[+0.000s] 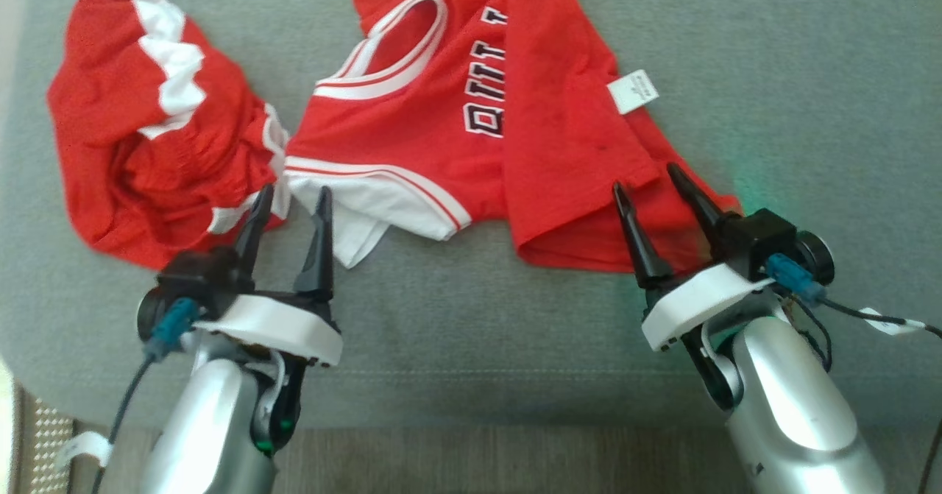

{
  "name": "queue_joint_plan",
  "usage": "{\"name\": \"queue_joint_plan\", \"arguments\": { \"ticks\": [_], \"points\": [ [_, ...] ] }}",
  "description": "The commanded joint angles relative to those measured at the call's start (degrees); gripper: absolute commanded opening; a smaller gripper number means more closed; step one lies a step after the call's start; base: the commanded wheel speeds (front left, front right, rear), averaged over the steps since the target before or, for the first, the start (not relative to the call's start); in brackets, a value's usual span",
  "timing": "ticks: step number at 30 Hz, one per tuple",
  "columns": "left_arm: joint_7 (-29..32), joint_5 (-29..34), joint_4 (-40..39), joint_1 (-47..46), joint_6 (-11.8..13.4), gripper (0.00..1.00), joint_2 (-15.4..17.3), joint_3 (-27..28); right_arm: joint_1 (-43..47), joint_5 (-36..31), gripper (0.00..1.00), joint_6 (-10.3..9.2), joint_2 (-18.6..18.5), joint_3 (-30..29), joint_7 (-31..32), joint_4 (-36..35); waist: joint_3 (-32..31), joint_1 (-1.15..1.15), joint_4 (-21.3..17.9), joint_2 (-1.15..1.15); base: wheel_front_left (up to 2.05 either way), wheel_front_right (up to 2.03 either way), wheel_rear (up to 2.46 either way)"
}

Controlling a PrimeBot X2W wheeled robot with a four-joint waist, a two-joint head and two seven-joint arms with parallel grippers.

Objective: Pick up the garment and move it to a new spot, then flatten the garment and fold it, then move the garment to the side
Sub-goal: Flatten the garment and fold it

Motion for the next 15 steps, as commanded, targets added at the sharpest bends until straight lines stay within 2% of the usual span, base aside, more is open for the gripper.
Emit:
{"name": "queue_joint_plan", "arguments": {
  "ticks": [1,8,9,10,13,15],
  "points": [
    [-0.42,1.25,-2.33,-0.4,0.26,1.0,0.24,2.25,-0.84,-1.0,1.0,-0.01,-0.05,1.01,-0.54,0.28,-0.17,0.0,1.01,0.0,0.0,0.0,0.0],
    [-0.42,7.55,-6.79,2.6,0.72,1.0,-2.55,1.91,-5.02,-3.38,0.98,-0.01,-0.05,-1.04,-0.54,10.03,-1.01,0.0,4.63,0.0,0.0,0.0,0.0],
    [-0.42,8.06,-7.22,3.09,0.73,1.0,-2.84,1.73,-5.43,-3.89,0.42,-0.01,-0.05,-1.36,-0.54,10.42,-1.17,0.0,5.02,0.0,0.0,0.0,0.0],
    [-0.42,8.44,-7.65,3.59,0.77,1.0,-3.1,1.6,-5.66,-4.46,0.0,-0.01,-0.05,-1.75,-0.54,10.54,-1.34,0.0,5.34,0.0,0.0,0.0,0.0],
    [-0.42,9.2,-8.46,4.86,0.71,1.0,-3.65,1.27,-5.64,-6.01,0.0,-0.01,-0.05,-4.43,-0.54,9.17,-1.85,0.0,6.07,0.0,0.0,0.0,0.0],
    [-0.42,9.81,-8.98,5.89,0.83,1.0,-3.95,1.11,-4.96,-7.7,0.0,-0.01,-0.05,-8.83,-0.54,6.32,-2.45,0.0,6.34,0.0,0.0,0.0,0.0]
  ]
}}
